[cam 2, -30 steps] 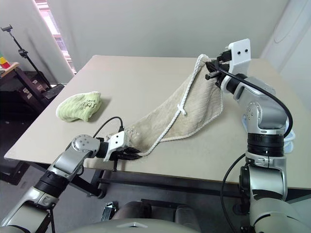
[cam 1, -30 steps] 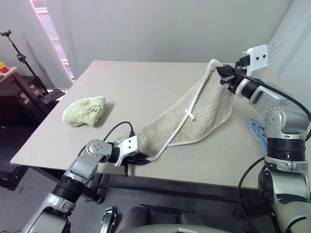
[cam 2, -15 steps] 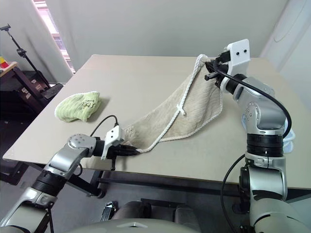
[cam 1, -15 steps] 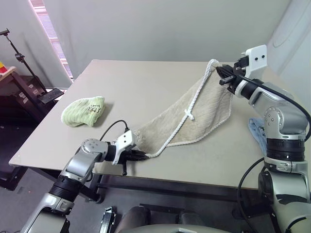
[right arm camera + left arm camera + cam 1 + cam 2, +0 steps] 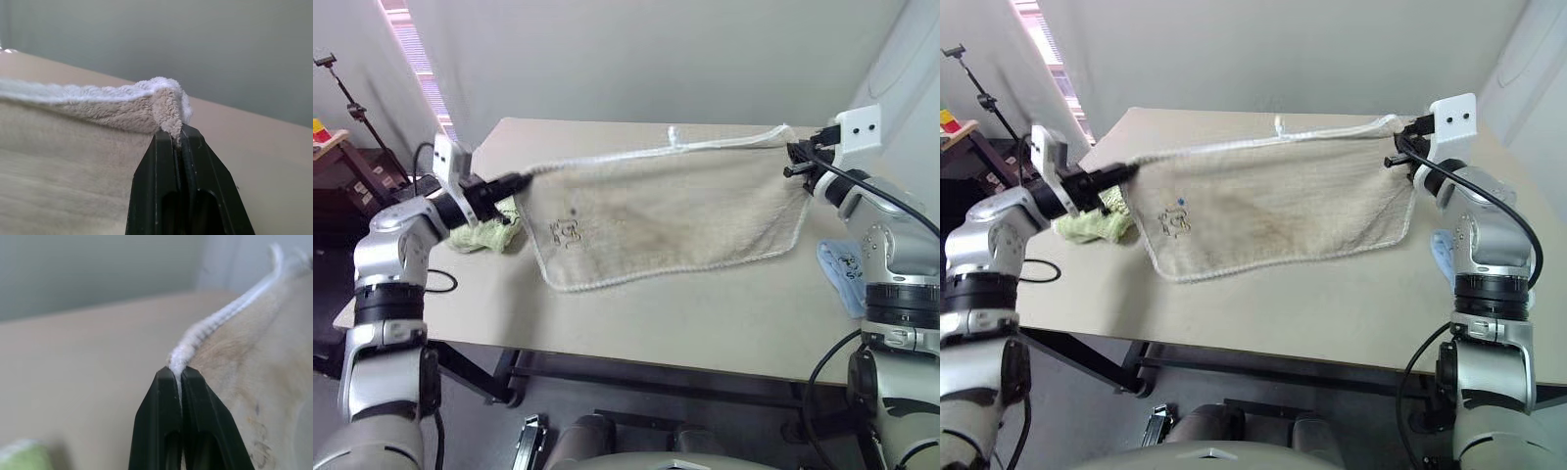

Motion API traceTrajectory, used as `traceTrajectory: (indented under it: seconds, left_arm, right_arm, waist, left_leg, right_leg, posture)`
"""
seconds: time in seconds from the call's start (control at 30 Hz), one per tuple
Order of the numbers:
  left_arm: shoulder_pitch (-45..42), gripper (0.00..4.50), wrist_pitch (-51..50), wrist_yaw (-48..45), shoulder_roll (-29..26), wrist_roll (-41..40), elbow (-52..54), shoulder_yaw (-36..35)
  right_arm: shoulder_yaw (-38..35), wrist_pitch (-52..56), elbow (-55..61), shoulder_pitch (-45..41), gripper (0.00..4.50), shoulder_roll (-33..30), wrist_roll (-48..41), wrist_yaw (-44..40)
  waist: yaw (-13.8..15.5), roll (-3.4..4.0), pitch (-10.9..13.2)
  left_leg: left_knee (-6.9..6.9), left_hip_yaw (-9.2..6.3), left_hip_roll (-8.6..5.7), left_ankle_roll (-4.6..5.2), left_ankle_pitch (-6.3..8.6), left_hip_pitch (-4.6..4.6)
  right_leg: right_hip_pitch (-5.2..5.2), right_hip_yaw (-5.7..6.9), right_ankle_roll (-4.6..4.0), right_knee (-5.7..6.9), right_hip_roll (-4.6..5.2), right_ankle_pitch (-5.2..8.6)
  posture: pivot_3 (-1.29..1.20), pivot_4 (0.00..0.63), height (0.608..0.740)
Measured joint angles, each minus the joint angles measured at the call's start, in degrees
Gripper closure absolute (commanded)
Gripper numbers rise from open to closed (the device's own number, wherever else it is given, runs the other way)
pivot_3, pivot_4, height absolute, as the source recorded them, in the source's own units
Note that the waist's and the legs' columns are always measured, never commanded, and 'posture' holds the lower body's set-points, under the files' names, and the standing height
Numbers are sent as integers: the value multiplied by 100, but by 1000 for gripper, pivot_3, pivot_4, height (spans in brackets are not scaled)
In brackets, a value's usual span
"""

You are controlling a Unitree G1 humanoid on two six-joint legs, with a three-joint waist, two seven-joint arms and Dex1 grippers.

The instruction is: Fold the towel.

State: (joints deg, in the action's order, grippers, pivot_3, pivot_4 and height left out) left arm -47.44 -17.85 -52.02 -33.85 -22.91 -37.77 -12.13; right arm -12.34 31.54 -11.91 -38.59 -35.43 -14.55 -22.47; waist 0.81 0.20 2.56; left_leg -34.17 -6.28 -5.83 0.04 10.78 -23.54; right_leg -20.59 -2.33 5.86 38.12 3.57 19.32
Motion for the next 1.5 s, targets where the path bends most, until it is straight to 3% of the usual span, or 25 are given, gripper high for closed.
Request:
traceTrajectory:
  seconds: [0.13, 0.27, 0.5, 0.63, 0.7, 0.9, 1.2, 1.4, 1.5]
  left_arm:
    - [-930, 4476, 1004, 683, 372, 503, -1658, 115]
    - [-1848, 4476, 1740, 1517, 813, 864, -3086, 127]
    - [-2569, 4476, 2537, 2720, 1174, 1260, -3818, 28]
    - [-2604, 4476, 3290, 2833, 1105, 1792, -3860, 239]
    - [-2595, 4476, 3499, 2552, 1037, 1888, -3860, 238]
    - [-1909, 4476, 3746, 765, 608, 1831, -3788, 168]
    - [-806, 4476, 3686, -1055, 186, 1309, -2793, -43]
    - [540, 4476, 2688, -1789, -169, 826, -1088, -45]
    - [757, 4476, 2274, -1654, -177, 683, -669, -60]
  right_arm:
    - [64, -318, -548, -144, 4500, 46, 85, 68]
    - [62, -1084, -1765, -863, 4500, 242, 262, 527]
    - [52, -3105, -3946, -2118, 4500, 648, 650, 1405]
    - [46, -3966, -4417, -2275, 4500, 694, 706, 1412]
    - [39, -4359, -4115, -1940, 4500, 680, 689, 1167]
    - [-5, -4791, -2367, 181, 4500, 724, 385, 480]
    - [-401, -3358, 1179, 2264, 4500, 762, -857, 209]
    - [-512, -2737, 2307, 3622, 4500, 723, -1441, -283]
    - [-503, -2621, 2300, 3702, 4500, 717, -1365, -327]
  waist:
    - [-29, -10, 5]
    - [-78, -35, 21]
    - [-241, -39, 21]
    - [-326, -40, 22]
    - [-337, -48, 17]
    - [-358, -46, 17]
    - [-335, -47, 17]
    - [-317, -46, 17]
    - [-296, -46, 18]
  left_leg:
    - [0, 2, -9, 0, 0, -1]
    - [3, 2, -9, -3, -4, -11]
    - [2, 6, -12, -47, -31, -85]
    - [2, 4, -17, -49, -33, -84]
    - [-3, 2, -17, -48, -33, -82]
    - [-14, -1, -22, -29, -36, -71]
    - [-47, -25, -14, -33, -52, -31]
    - [-51, -27, -13, -28, -45, -5]
    - [-64, -29, -12, -39, -38, -5]
  right_leg:
    - [-2, -3, 8, 1, 4, -4]
    - [-16, -3, 12, 11, 3, -6]
    - [-88, -7, 13, 56, 7, -7]
    - [-87, -6, 13, 65, 6, -7]
    - [-82, -5, 13, 69, 4, -7]
    - [-84, -5, 15, 111, 5, -5]
    - [-53, 0, 8, 138, -4, -6]
    - [-19, 0, -11, 119, 1, 5]
    - [-15, 0, -17, 119, 0, 7]
  posture:
    - [0, 0, 740]
    - [0, 0, 740]
    - [0, 0, 740]
    - [0, 0, 740]
    - [0, 0, 740]
    - [0, 0, 740]
    - [0, 0, 740]
    - [0, 0, 740]
    - [0, 0, 740]
